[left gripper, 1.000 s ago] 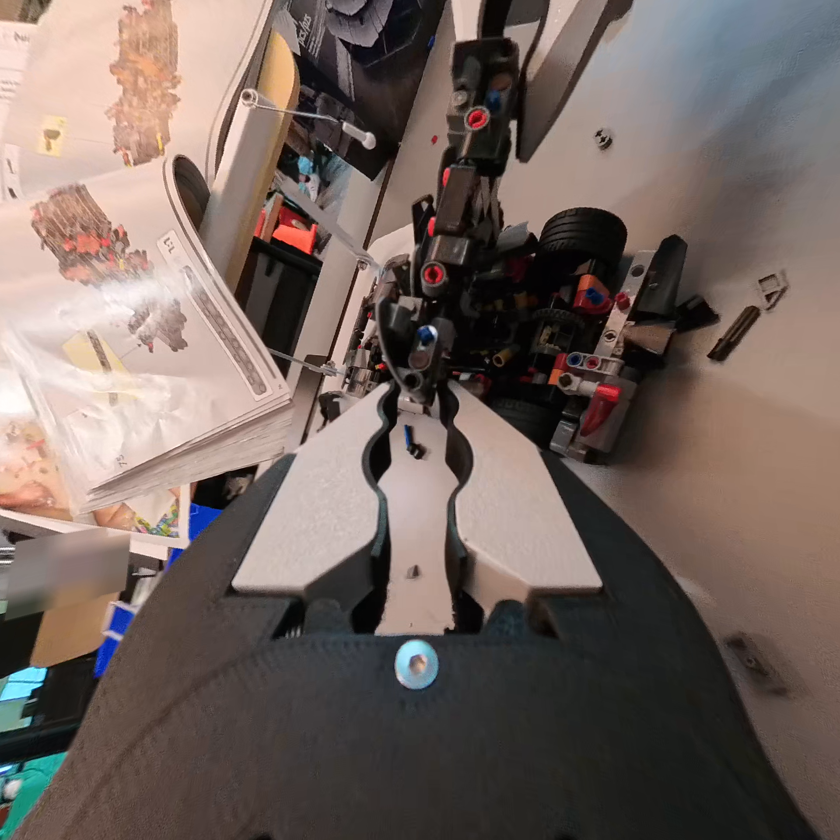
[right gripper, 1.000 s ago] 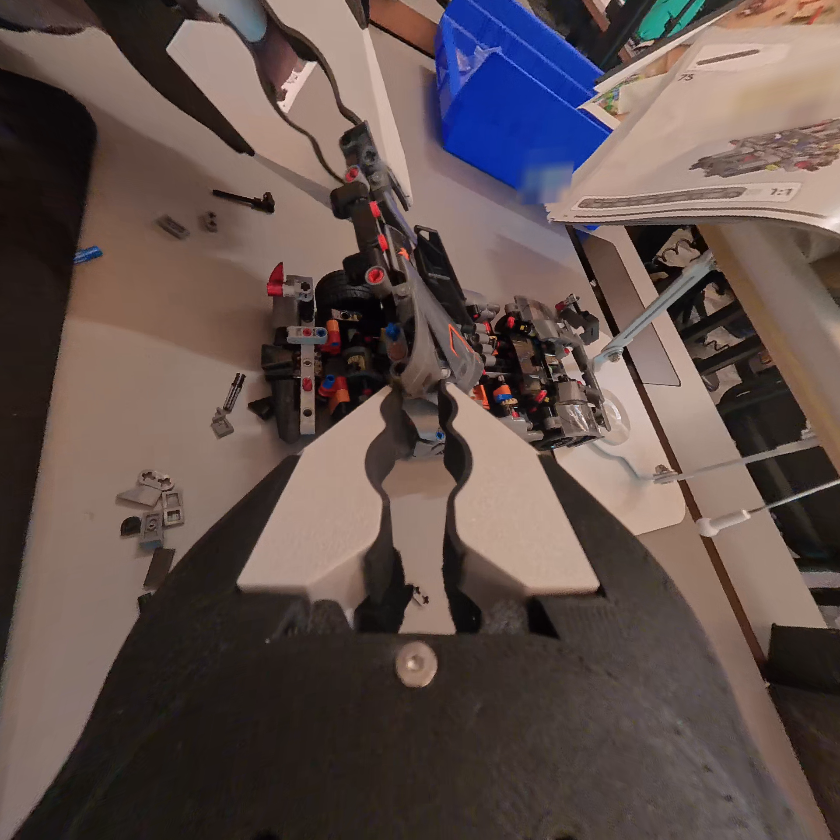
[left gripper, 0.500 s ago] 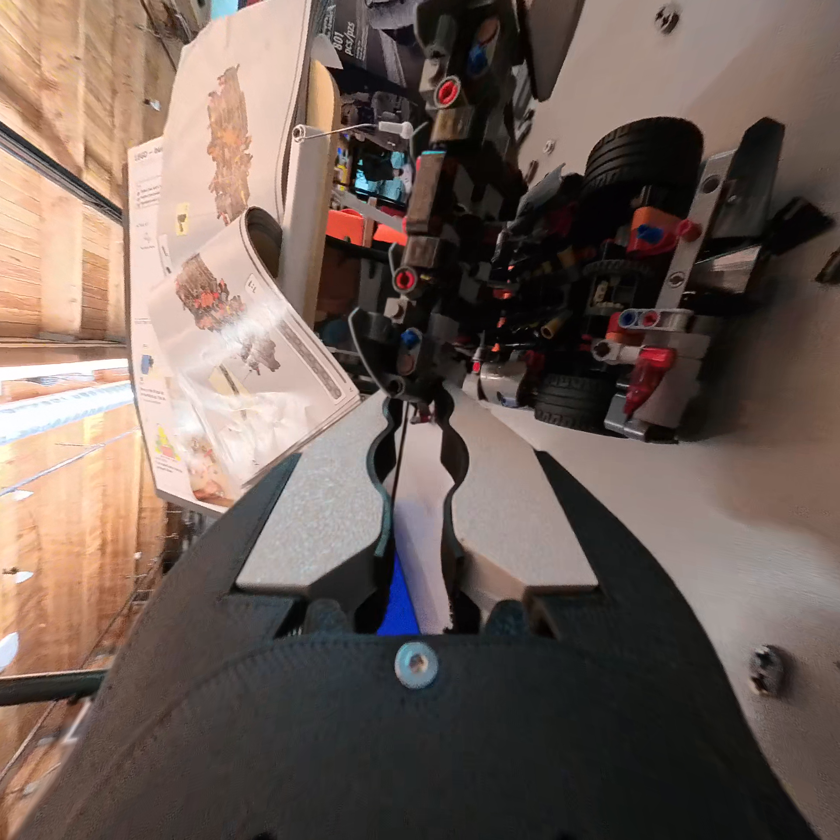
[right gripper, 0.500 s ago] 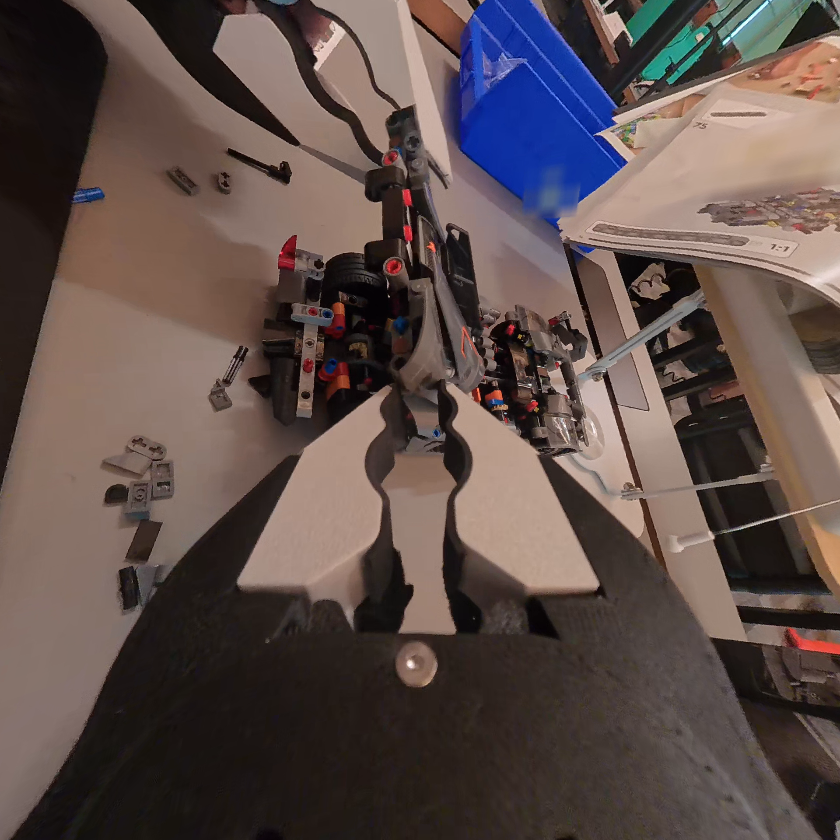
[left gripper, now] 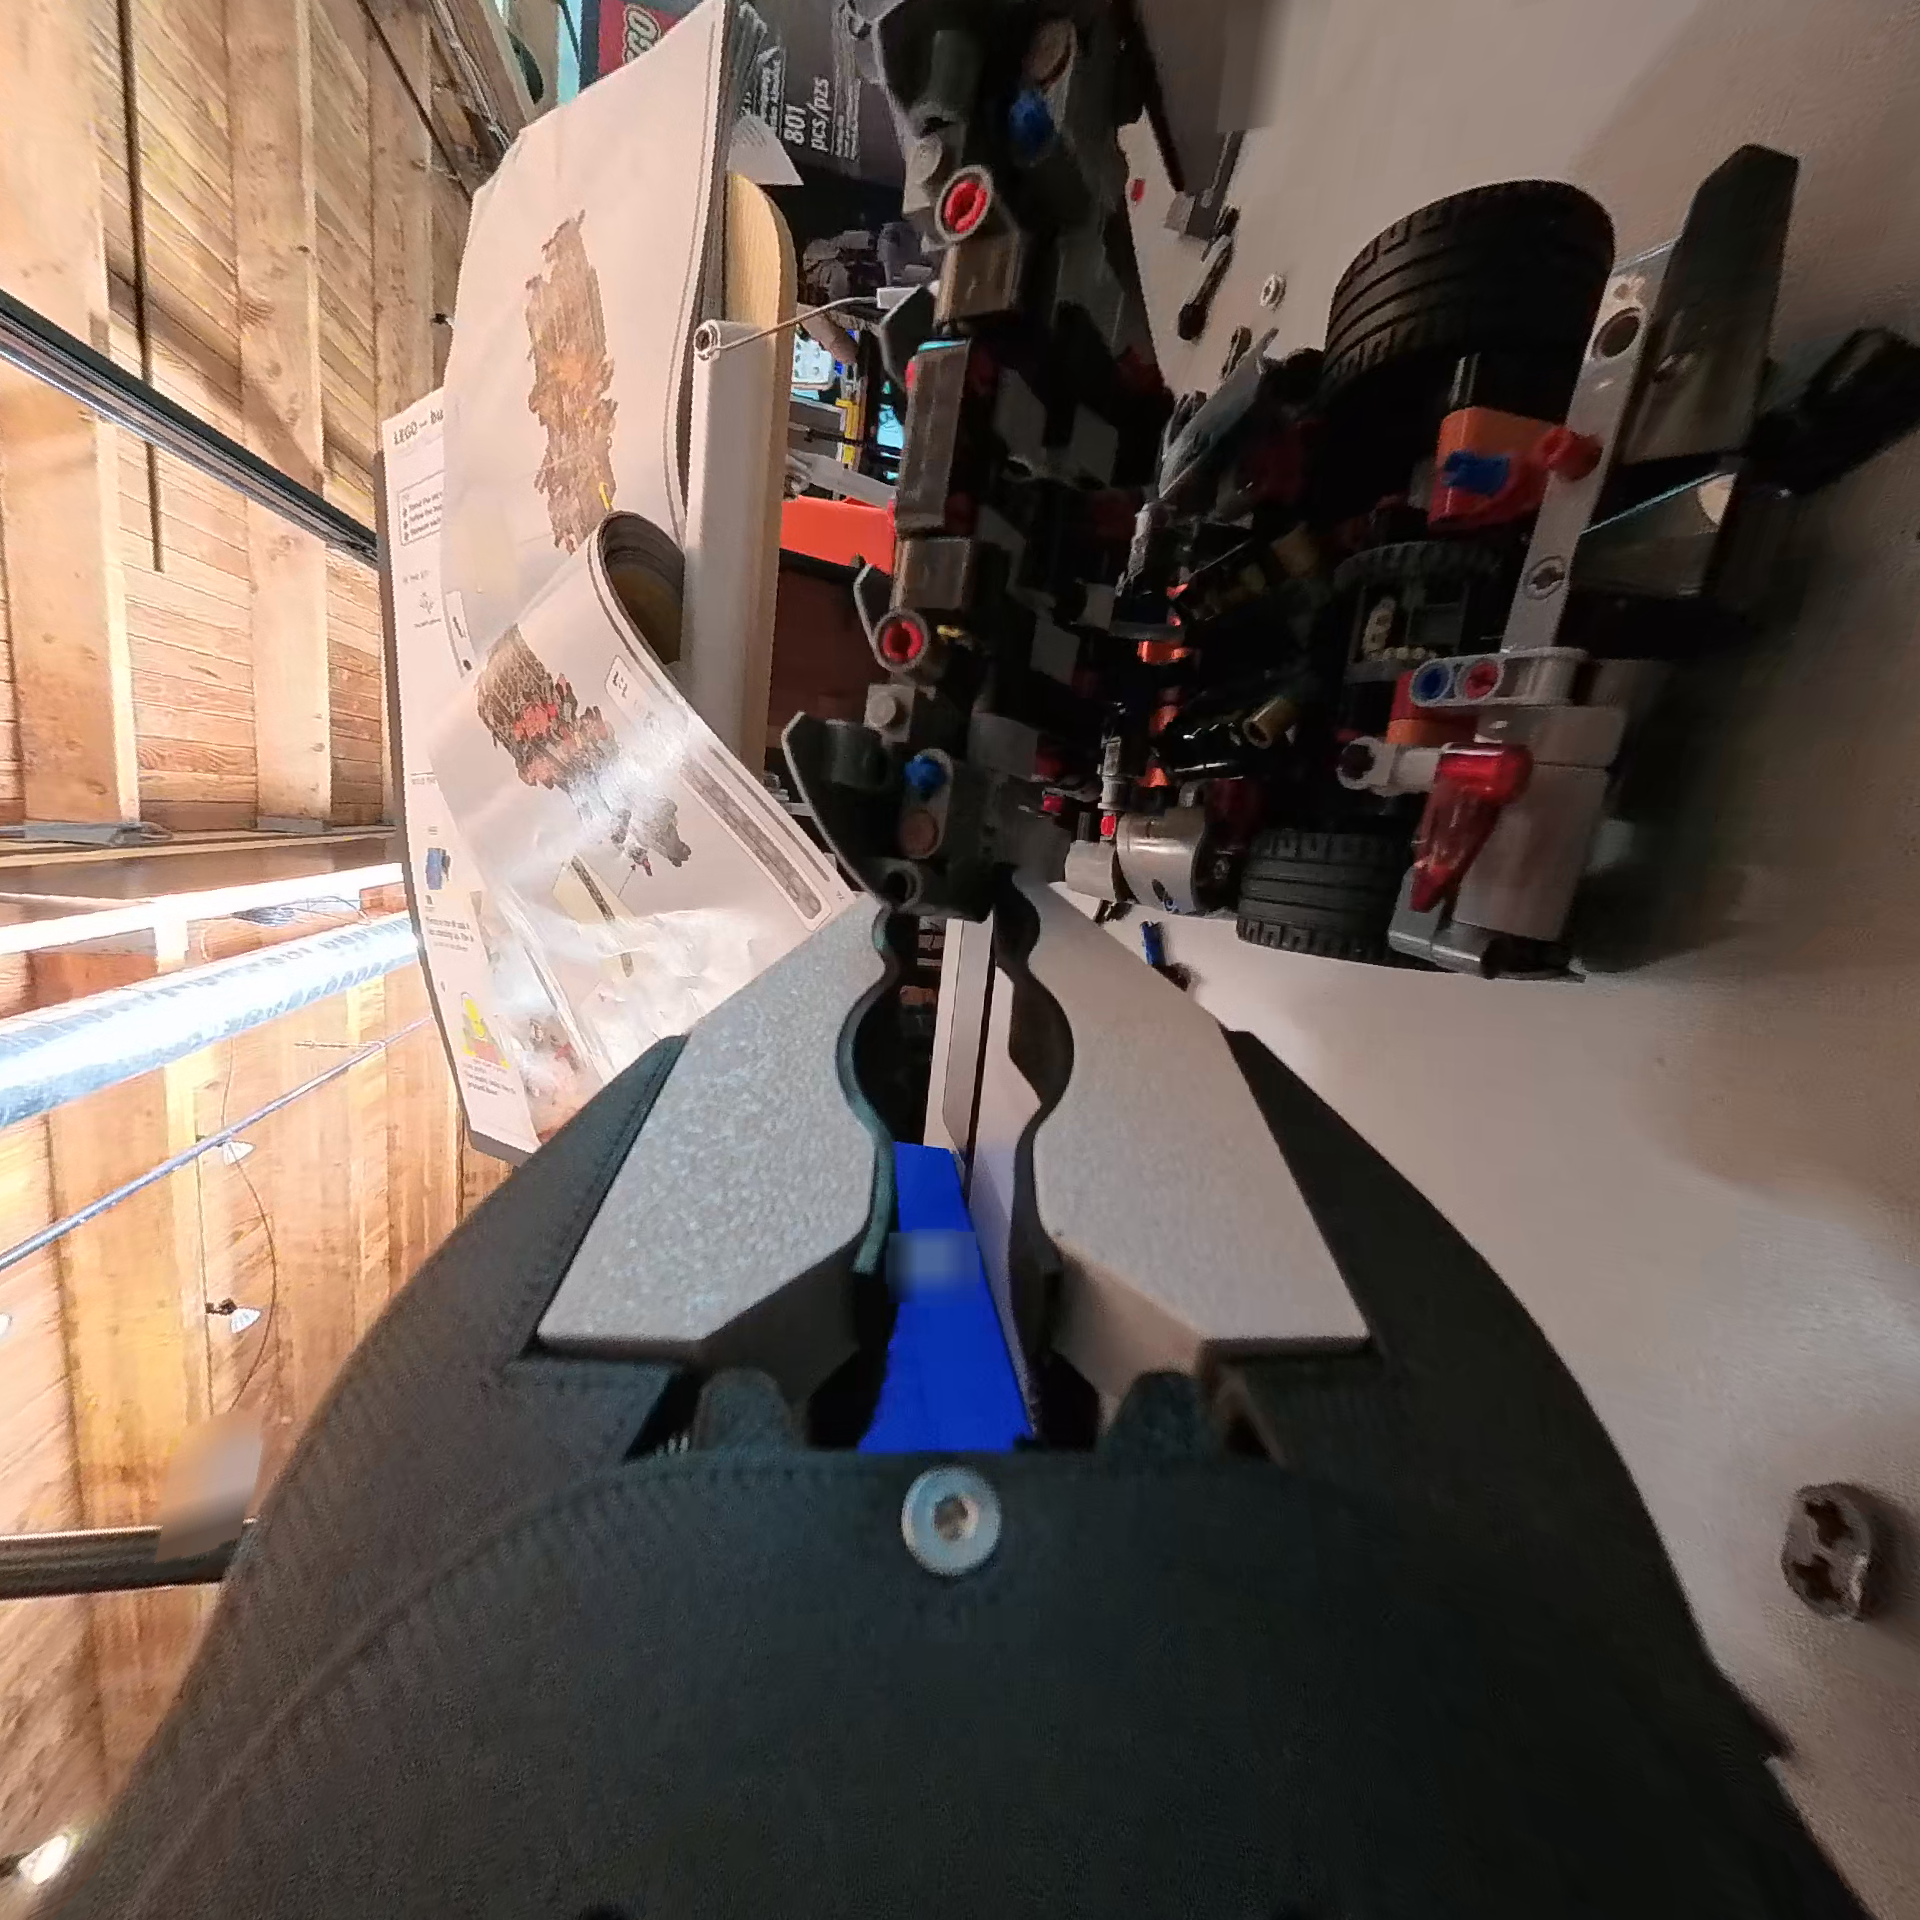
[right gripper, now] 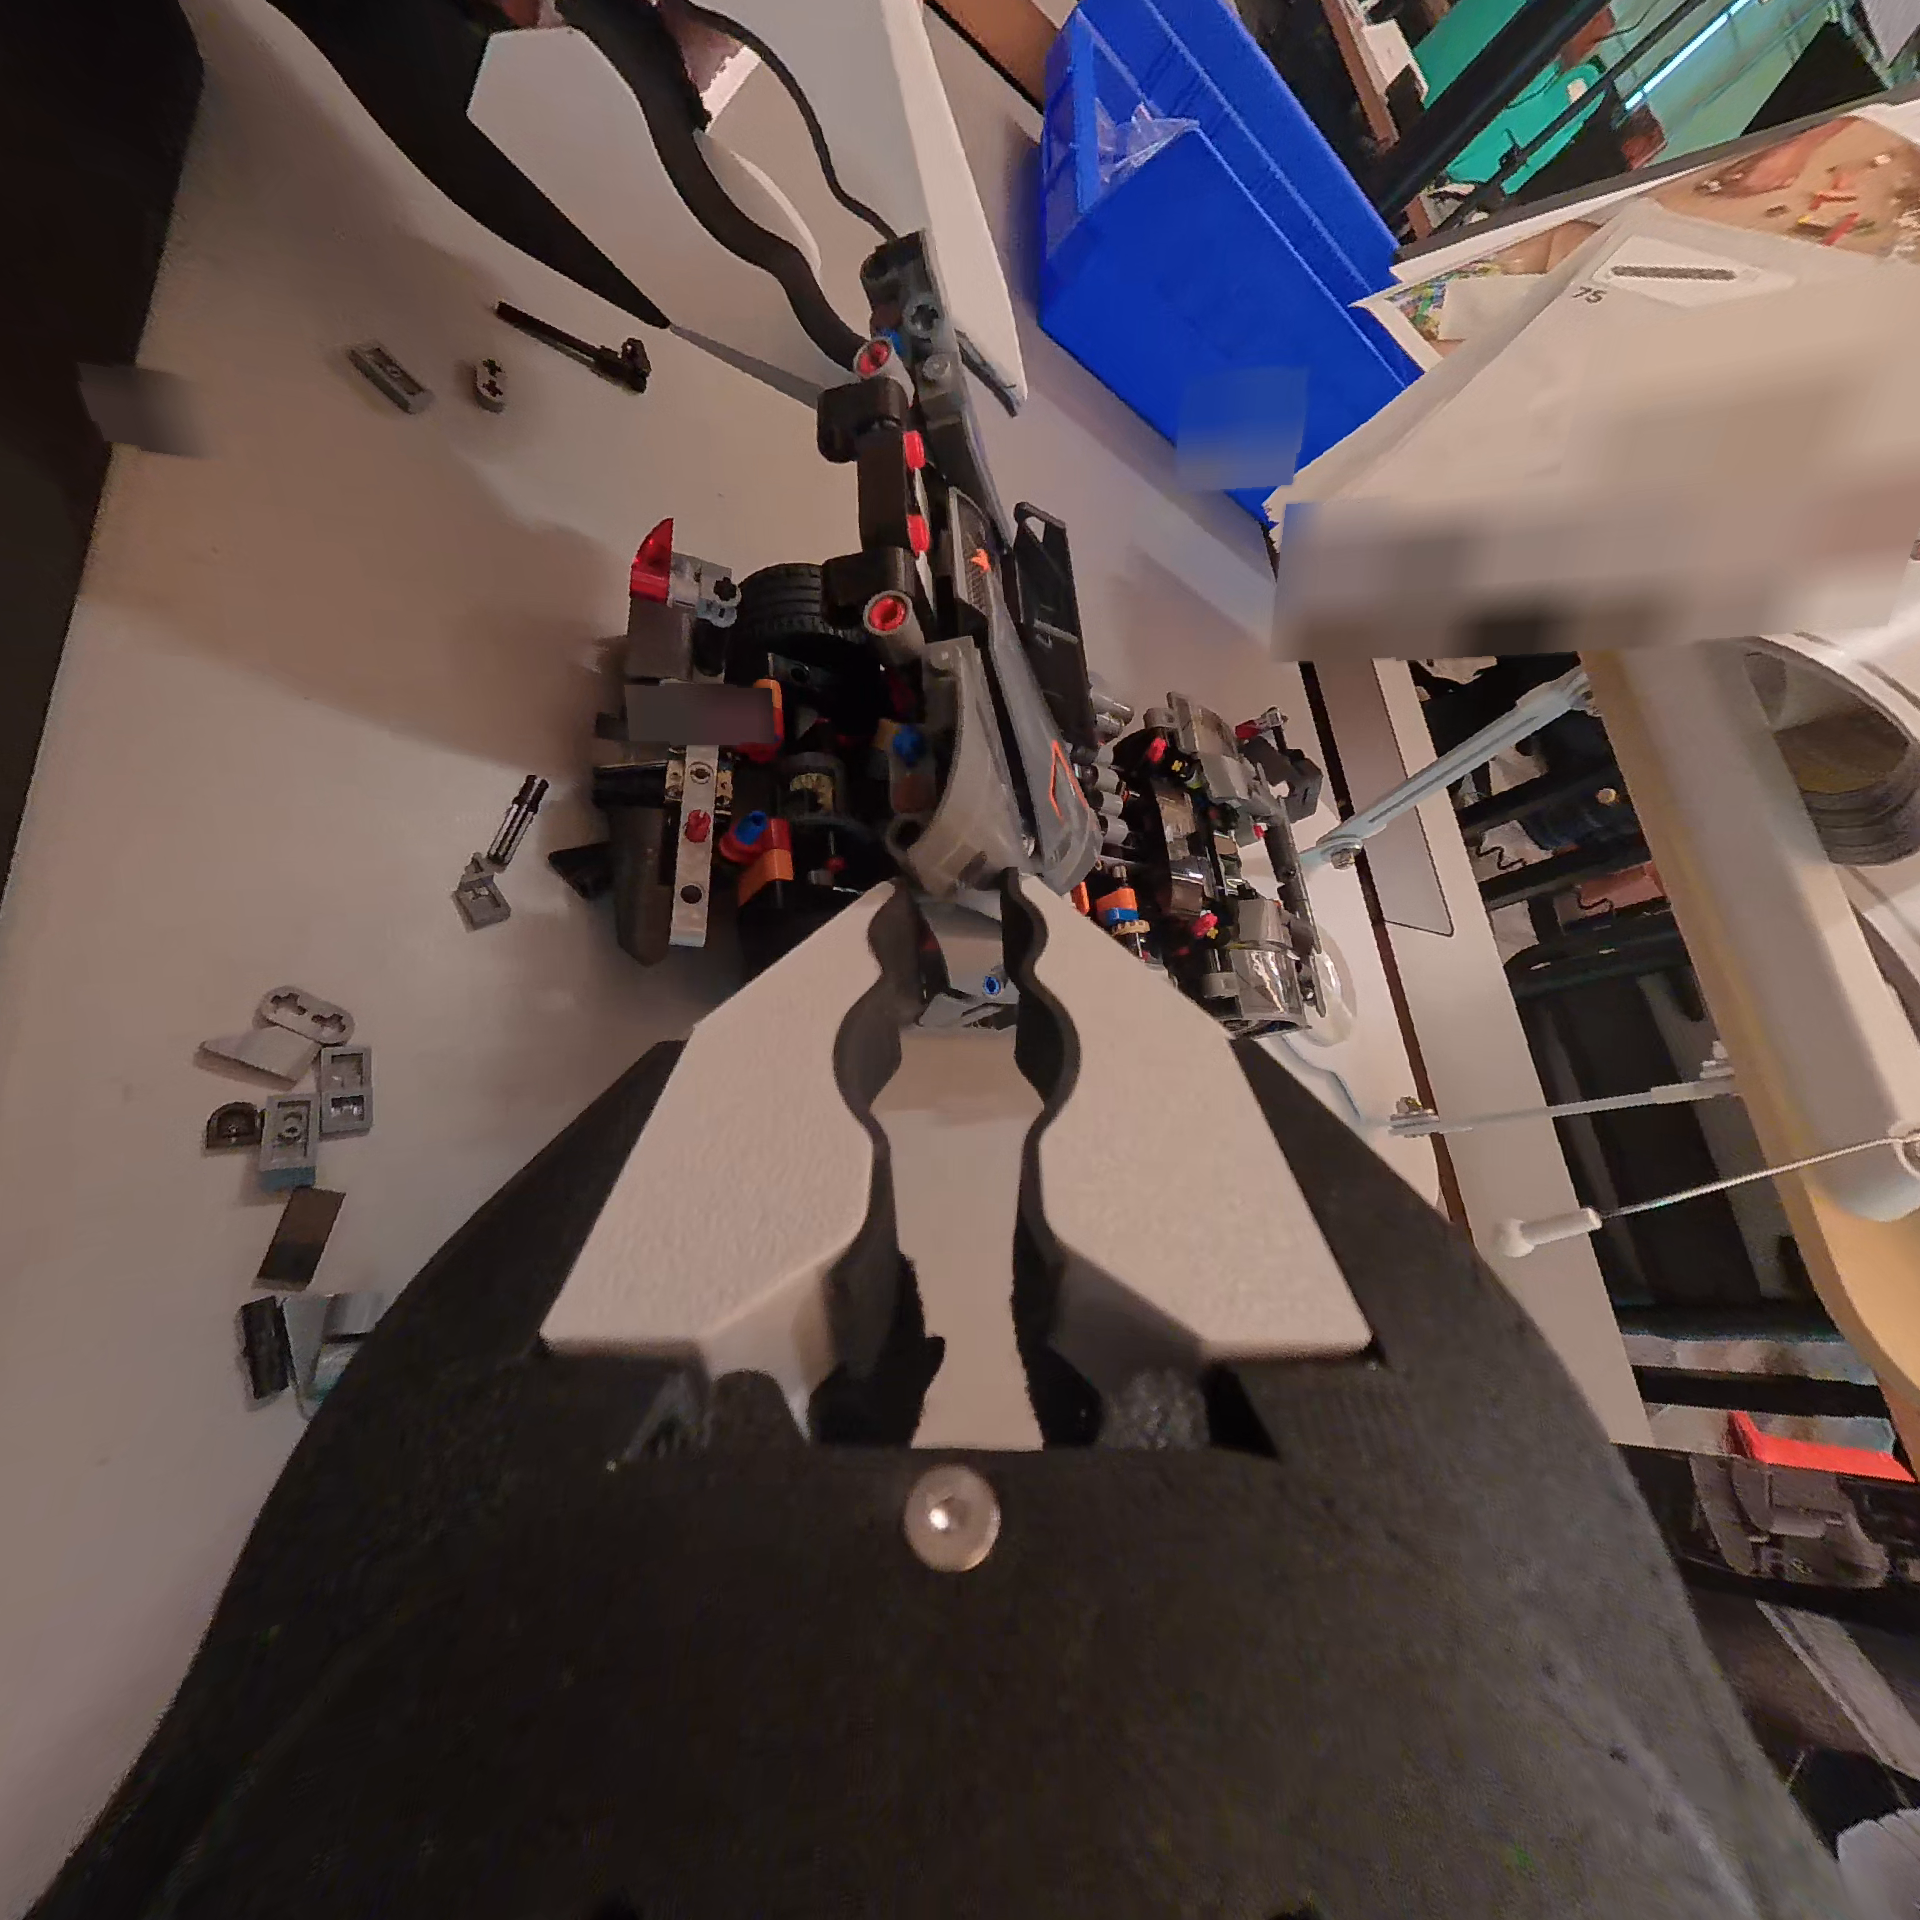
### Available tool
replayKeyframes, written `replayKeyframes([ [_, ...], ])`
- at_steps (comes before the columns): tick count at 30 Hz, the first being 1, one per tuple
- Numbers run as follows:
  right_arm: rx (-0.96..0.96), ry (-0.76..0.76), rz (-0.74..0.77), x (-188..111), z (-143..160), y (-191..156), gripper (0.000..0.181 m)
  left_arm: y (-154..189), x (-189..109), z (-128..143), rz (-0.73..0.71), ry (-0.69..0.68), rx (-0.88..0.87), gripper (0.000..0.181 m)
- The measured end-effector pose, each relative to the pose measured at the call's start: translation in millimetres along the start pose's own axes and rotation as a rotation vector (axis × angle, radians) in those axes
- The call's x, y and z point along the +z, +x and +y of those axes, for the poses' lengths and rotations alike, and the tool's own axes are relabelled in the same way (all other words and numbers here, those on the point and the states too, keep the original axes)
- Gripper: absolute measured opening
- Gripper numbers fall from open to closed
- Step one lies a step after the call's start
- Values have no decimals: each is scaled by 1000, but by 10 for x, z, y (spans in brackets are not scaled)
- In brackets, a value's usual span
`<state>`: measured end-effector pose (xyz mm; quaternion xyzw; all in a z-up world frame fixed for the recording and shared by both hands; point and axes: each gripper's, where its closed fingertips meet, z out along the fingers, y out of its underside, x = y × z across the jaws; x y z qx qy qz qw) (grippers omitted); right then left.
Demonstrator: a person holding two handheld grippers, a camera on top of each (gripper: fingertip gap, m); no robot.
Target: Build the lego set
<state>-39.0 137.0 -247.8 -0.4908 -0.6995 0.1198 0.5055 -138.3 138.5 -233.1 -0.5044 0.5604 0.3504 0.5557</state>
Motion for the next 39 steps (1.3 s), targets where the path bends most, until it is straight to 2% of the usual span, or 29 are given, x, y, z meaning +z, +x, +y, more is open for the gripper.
replayKeyframes([
  [3, 15, -2, 7, -1, 5, 22, 13, 4, -2, -19, 17, 14, -40, 10],
  [15, 21, -7, -11, -4, 21, 1, 13, 34, -24, -33, 15, 16, -5, 11],
  [25, -15, 57, -20, -91, -134, -36, 18, -10, -108, -88, 34, 50, -72, 25],
  [39, -43, 56, -32, -102, -151, -89, 17, 95, -100, -99, 64, 44, -37, 15],
])
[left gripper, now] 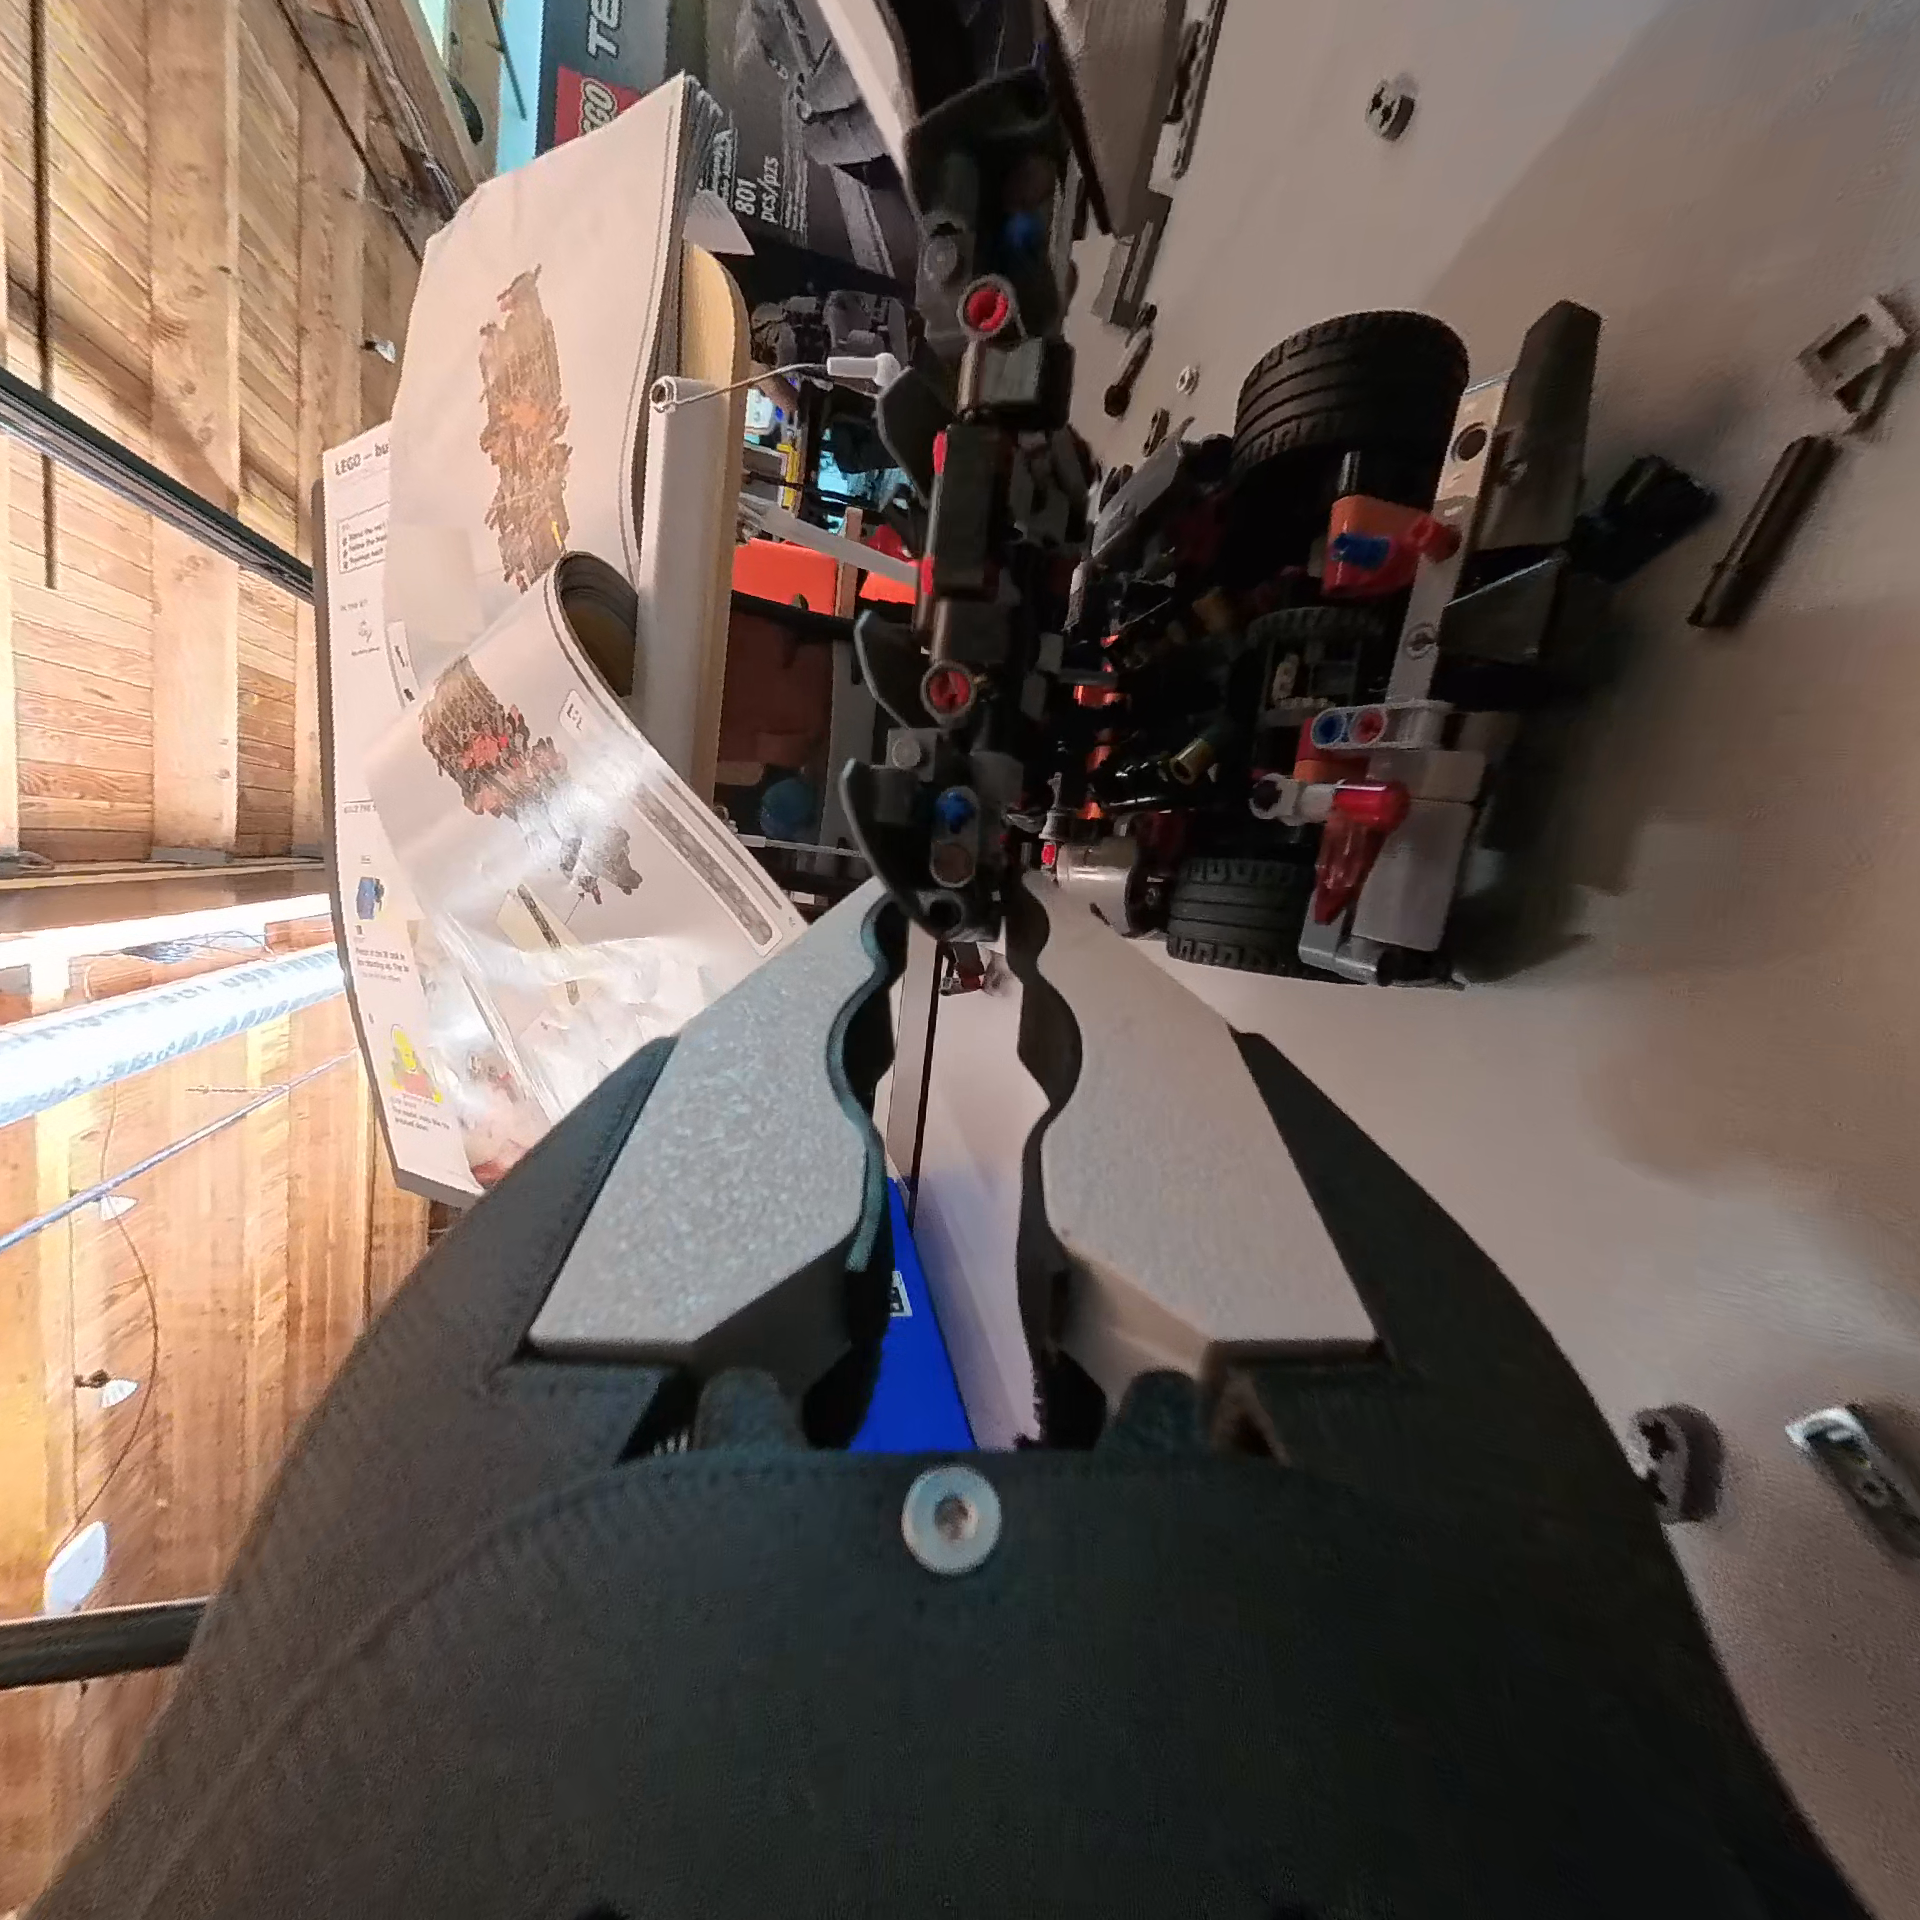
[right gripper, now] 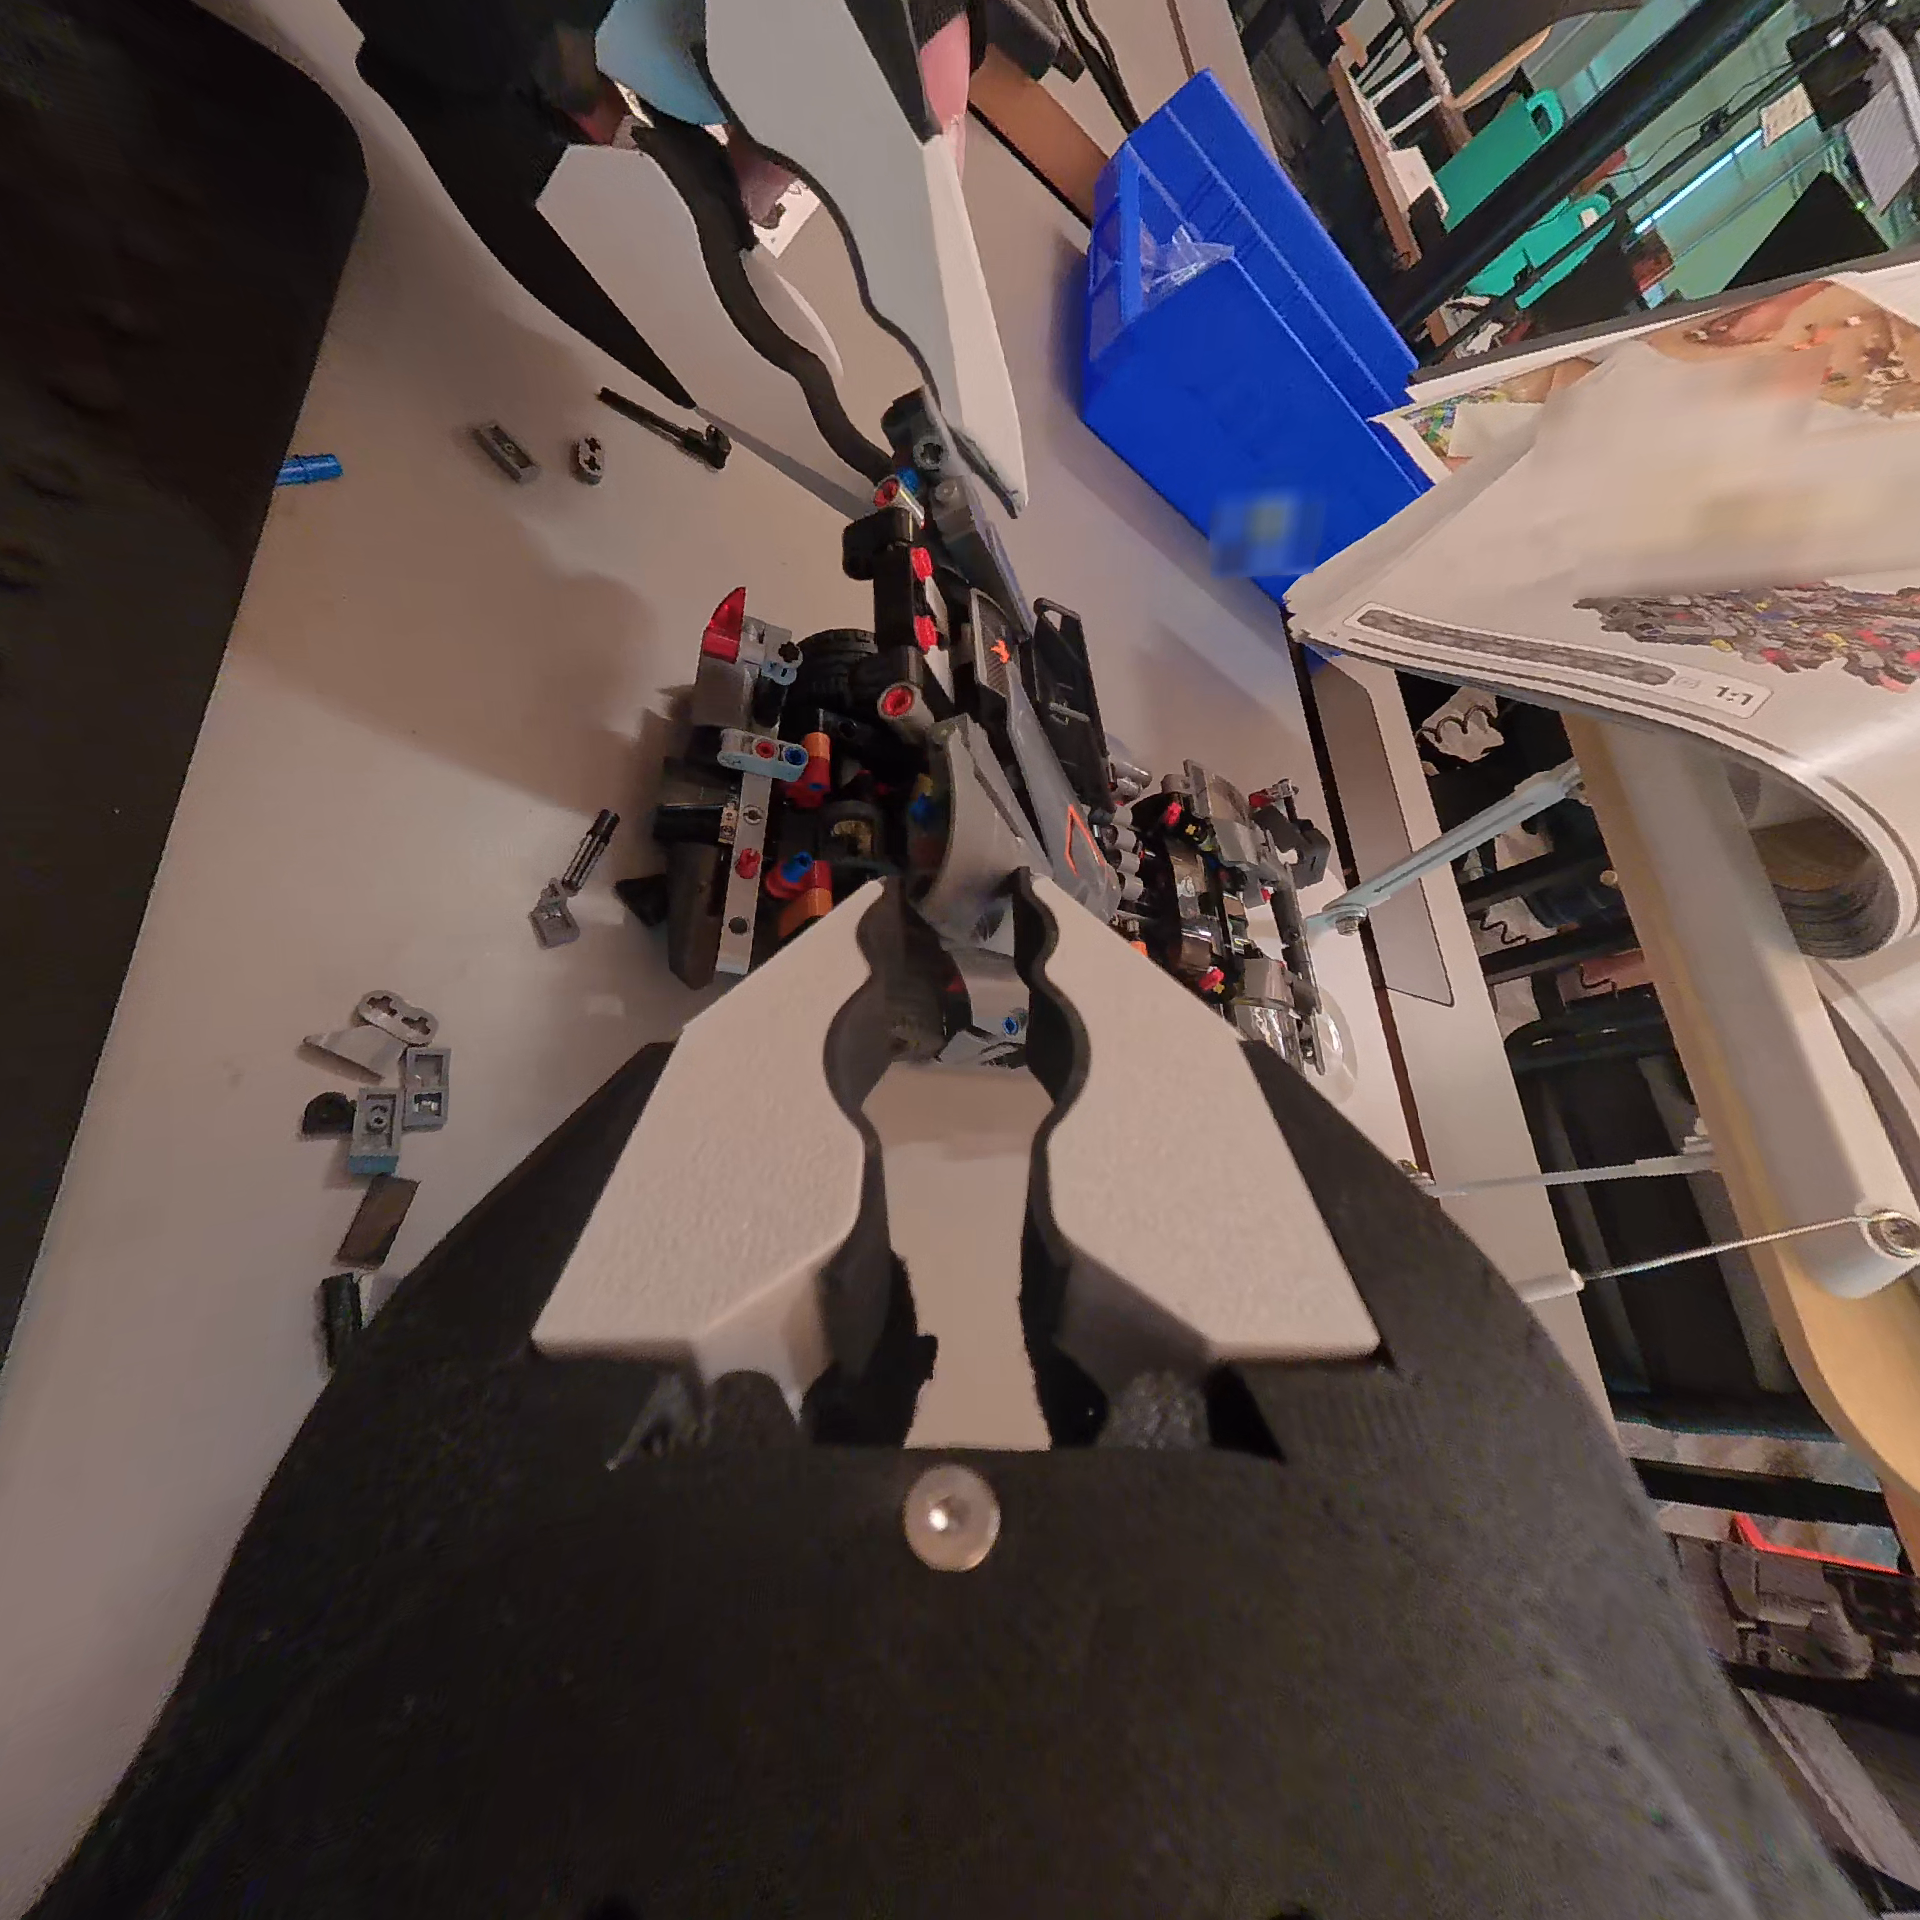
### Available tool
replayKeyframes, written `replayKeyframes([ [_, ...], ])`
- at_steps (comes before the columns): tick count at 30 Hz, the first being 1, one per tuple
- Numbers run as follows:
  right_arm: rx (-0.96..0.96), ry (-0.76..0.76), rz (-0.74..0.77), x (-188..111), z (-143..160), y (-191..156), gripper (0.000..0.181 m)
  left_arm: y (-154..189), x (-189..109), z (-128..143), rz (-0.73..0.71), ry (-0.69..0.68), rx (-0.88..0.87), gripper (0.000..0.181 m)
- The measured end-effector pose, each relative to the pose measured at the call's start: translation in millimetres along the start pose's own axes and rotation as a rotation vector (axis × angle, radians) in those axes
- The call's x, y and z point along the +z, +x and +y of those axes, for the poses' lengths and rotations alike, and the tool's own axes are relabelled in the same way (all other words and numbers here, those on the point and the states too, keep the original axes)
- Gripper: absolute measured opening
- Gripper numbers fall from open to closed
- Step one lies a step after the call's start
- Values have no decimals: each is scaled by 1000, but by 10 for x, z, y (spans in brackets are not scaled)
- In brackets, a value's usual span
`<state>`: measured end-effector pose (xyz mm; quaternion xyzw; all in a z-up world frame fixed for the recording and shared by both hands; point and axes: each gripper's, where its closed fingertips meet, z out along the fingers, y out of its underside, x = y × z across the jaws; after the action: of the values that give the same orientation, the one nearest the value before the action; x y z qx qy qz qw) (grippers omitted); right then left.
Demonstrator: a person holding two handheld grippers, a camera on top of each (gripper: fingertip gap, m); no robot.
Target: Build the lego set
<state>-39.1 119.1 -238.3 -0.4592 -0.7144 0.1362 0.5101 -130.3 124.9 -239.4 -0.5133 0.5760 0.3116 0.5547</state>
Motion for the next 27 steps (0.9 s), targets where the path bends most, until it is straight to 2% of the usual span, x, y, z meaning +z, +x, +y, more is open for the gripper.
replayKeyframes([
  [6, 2, 1, 3, -5, 3, 8, 17, -21, -23, -33, -12, 12, 2, 16],
  [27, 57, 21, 27, 22, -36, 54, 15, -32, 11, -46, 85, 76, -260, 13],
])
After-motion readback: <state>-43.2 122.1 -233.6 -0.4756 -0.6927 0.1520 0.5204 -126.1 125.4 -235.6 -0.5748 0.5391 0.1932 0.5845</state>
